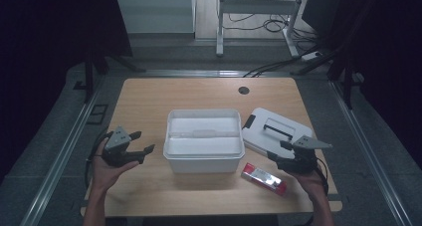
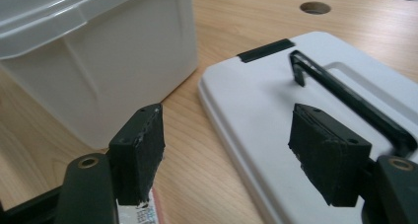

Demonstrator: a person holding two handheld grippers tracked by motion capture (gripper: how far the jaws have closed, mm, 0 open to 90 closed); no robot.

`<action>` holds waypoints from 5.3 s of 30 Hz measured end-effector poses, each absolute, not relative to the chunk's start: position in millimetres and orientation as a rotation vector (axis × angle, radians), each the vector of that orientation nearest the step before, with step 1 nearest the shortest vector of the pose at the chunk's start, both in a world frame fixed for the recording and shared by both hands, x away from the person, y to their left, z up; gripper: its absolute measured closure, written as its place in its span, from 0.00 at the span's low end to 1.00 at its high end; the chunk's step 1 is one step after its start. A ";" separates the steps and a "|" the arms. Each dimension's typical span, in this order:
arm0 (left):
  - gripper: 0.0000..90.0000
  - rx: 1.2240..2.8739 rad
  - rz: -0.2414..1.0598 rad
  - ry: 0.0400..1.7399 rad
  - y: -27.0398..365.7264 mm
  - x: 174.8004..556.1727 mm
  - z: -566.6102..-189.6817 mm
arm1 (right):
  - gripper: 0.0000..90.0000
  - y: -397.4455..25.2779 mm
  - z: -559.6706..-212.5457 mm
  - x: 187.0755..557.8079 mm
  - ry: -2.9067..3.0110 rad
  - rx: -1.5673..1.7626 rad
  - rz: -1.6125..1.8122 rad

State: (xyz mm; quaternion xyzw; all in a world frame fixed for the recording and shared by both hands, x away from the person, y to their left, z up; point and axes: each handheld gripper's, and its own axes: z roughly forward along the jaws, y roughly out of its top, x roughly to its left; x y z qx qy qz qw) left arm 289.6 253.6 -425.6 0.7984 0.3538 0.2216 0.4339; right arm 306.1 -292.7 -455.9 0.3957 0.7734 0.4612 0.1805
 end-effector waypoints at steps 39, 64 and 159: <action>0.41 2.490 0.427 0.332 174.7 380.6 -313.8 | 0.33 -298.8 -468.3 312.2 2.206 1.163 1.213; 0.48 2.639 0.288 0.179 122.9 398.9 -323.2 | 0.34 -302.2 -470.3 312.9 2.200 1.176 1.205; 1.00 2.803 -0.003 0.091 79.0 414.0 -372.1 | 0.34 -308.9 -474.8 314.2 2.193 1.202 1.184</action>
